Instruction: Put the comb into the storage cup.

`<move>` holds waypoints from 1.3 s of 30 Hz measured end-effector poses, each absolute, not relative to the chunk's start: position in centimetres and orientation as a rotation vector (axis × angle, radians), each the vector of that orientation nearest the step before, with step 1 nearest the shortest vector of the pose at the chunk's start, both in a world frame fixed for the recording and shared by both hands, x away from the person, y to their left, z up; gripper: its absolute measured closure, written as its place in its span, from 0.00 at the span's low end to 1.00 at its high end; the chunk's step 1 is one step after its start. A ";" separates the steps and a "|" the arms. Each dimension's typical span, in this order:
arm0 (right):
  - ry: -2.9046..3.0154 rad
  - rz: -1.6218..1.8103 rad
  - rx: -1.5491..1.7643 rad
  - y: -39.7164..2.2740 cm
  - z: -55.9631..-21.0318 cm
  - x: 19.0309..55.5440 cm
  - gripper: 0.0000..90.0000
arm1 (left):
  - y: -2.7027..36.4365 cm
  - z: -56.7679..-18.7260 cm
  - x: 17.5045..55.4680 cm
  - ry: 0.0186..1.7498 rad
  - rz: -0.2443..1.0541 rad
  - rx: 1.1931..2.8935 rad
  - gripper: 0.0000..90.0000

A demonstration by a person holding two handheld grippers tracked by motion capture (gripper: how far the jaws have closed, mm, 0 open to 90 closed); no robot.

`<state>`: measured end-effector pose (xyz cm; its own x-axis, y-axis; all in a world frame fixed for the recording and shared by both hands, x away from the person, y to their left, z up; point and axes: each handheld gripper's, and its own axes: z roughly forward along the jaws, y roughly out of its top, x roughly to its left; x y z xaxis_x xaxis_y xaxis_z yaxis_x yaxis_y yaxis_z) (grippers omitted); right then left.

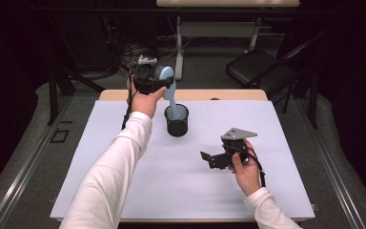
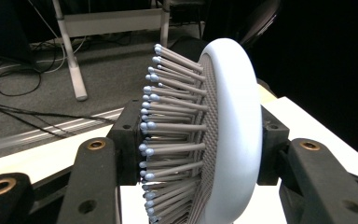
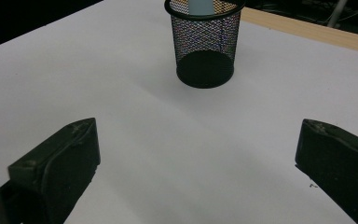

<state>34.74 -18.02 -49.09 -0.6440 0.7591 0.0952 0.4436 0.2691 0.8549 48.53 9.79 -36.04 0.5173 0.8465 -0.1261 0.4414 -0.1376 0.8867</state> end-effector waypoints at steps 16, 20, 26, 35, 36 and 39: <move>2.217 1.324 1.095 -18.1 -49.1 34.8 0.00 | 8.7 -37.8 48.8 1.084 0.522 1.805 0.54; 2.218 1.325 1.093 -18.1 -49.1 34.8 0.00 | 8.6 -38.1 48.9 1.086 0.515 1.807 0.54; 2.218 1.325 1.089 -18.1 -49.1 34.8 0.00 | 8.4 -38.7 49.0 1.096 0.518 1.807 0.54; 2.217 1.330 1.091 -18.2 -49.1 34.9 0.00 | 8.3 -39.8 49.3 1.111 0.516 1.818 0.54; 2.219 1.330 1.091 -18.2 -49.1 34.9 0.00 | 8.3 -39.8 49.3 1.108 0.518 1.823 0.54; 2.220 1.331 1.089 -18.2 -49.2 34.9 0.00 | 8.0 -40.1 49.3 1.106 0.518 1.817 0.54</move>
